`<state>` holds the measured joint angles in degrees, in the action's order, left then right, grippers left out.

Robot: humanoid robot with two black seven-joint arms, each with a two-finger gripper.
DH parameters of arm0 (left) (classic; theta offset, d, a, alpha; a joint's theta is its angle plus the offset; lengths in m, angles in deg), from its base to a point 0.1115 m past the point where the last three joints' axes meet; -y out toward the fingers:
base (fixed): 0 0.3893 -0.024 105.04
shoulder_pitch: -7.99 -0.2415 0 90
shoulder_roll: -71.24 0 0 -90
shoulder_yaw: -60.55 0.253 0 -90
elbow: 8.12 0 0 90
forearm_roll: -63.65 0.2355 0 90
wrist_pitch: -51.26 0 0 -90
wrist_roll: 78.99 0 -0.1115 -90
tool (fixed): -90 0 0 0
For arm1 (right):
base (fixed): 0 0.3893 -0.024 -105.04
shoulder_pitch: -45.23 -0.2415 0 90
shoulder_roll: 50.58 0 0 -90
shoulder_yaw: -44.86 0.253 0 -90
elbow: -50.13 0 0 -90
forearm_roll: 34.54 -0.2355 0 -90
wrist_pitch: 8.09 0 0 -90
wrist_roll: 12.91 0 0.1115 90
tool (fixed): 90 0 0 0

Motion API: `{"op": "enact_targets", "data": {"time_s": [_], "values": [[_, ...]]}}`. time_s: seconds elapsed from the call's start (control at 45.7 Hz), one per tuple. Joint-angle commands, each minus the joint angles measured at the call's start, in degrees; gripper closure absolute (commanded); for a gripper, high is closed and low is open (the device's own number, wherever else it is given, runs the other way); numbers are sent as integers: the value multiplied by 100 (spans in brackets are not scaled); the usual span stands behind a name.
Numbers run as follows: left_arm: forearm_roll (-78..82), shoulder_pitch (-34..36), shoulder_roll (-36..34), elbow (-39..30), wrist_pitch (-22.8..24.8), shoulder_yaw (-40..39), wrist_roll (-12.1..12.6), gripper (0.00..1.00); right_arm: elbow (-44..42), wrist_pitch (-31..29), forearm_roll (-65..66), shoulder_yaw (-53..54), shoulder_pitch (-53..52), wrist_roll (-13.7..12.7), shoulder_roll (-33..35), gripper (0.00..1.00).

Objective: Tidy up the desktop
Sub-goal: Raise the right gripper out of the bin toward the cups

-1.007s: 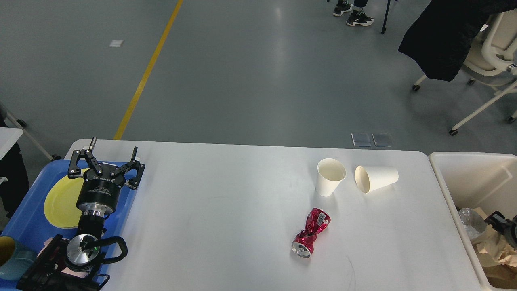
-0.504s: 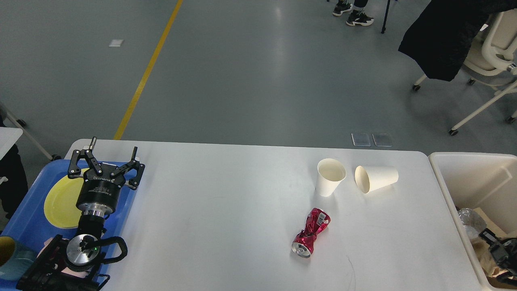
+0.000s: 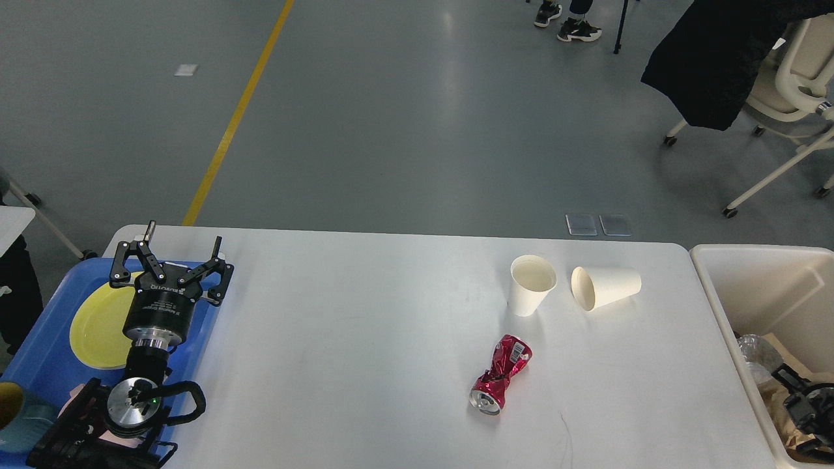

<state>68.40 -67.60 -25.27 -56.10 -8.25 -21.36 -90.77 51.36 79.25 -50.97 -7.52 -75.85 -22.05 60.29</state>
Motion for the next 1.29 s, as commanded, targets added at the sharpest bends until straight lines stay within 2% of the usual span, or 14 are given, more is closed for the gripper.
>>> {"op": "enact_targets", "data": {"time_s": [0.0,0.285,0.438,0.679,0.766,0.854,0.964,1.095,1.27], "values": [[-1,0,0,0,0,0,0,4,0,-6,9,0,-3,0,14,0],[-1,0,0,0,0,0,0,4,166,-199,70,-9,-380,-18,260,0],[8,0,0,0,0,0,0,4,816,-718,473,-141,-1223,-62,655,0],[-1,0,0,0,0,0,0,4,2529,-2053,2161,-237,-3270,-211,1104,0],[-1,0,0,0,0,0,0,4,3171,-2817,2487,-465,-4175,-483,1113,0],[-1,0,0,0,0,0,0,4,3725,-3766,2505,-721,-5090,-914,937,0],[-1,0,0,0,0,0,0,4,4331,-4567,2496,-791,-6118,-1108,726,0],[-1,0,0,0,0,0,0,4,5412,-5033,2470,-809,-7418,-1125,665,0],[-1,0,0,0,0,0,0,4,6854,-5122,2338,-844,-9124,-1143,445,0]]}}
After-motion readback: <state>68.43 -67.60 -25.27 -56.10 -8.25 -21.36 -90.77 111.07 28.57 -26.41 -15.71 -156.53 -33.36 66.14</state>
